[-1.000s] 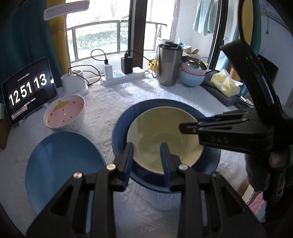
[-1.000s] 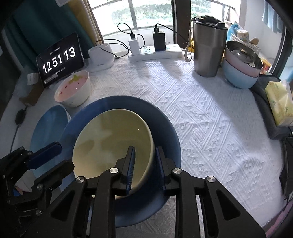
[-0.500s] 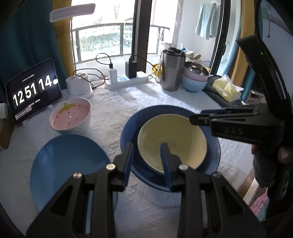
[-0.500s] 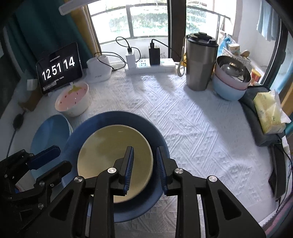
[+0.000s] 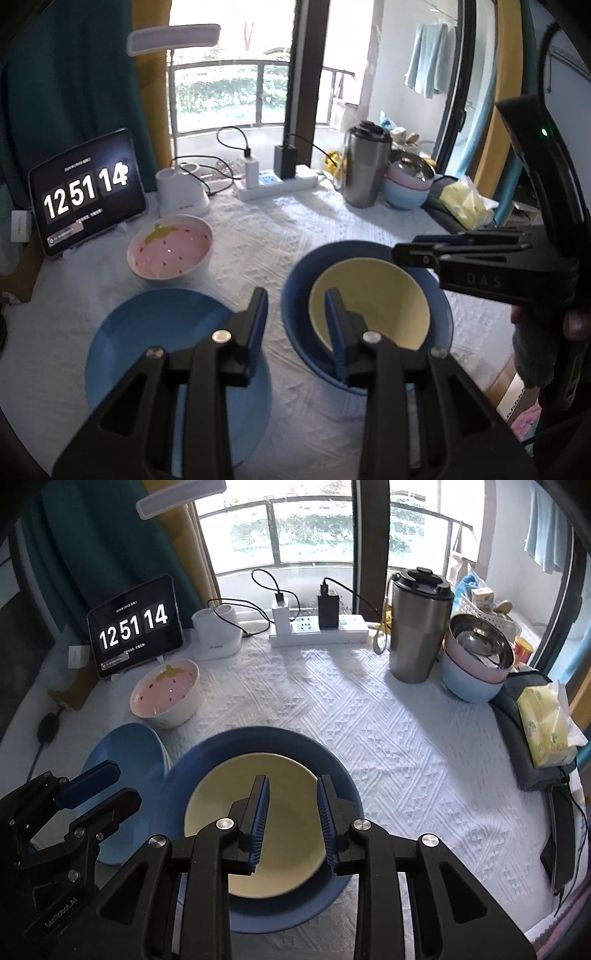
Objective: Organize plates and bowls
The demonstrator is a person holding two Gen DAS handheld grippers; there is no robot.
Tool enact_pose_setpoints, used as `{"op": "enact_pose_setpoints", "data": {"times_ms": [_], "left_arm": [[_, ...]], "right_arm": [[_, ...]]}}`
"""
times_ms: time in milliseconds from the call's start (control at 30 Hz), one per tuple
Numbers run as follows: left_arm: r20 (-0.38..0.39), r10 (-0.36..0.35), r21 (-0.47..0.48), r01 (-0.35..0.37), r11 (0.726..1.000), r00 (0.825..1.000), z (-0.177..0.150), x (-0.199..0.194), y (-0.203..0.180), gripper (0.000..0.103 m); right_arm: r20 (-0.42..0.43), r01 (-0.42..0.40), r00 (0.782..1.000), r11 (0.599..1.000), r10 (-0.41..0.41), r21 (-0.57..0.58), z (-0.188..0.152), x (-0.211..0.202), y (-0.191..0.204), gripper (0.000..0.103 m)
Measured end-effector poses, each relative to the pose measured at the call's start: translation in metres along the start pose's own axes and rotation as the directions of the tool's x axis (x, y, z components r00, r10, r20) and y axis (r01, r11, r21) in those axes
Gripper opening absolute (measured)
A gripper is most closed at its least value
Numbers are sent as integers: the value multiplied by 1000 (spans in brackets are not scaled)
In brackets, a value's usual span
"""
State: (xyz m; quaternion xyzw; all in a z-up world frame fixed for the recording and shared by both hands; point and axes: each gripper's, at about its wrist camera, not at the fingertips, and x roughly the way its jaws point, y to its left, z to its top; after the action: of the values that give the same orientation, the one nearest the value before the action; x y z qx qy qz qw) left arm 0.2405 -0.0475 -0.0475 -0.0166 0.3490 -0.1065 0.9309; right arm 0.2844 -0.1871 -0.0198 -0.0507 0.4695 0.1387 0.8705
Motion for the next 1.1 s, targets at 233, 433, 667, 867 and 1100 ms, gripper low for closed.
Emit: {"op": "enact_pose_setpoints", "data": {"times_ms": [233,433,667,867,1100], "left_arm": [[24,14,-46,-13,999,1000,5,-5,22,43],[41,28,-76,-25,997,999,9,-8,38,44],[48,47,-105,-41,994,998,11,-8,60,45],[52,64,-132,-57,990,997,12,-7,79,45],[57,88,-154,-78,985,994,13,-8,95,45]], "right_arm": [[6,-15,1000,1000,15,-22,9,2,14,29],[4,-21,1000,999,22,-41,18,7,26,29],[-2,-30,1000,998,30,-59,28,14,41,29],[-11,-37,999,996,36,-78,36,22,56,29],[-21,-45,999,994,43,-101,44,33,71,29]]}}
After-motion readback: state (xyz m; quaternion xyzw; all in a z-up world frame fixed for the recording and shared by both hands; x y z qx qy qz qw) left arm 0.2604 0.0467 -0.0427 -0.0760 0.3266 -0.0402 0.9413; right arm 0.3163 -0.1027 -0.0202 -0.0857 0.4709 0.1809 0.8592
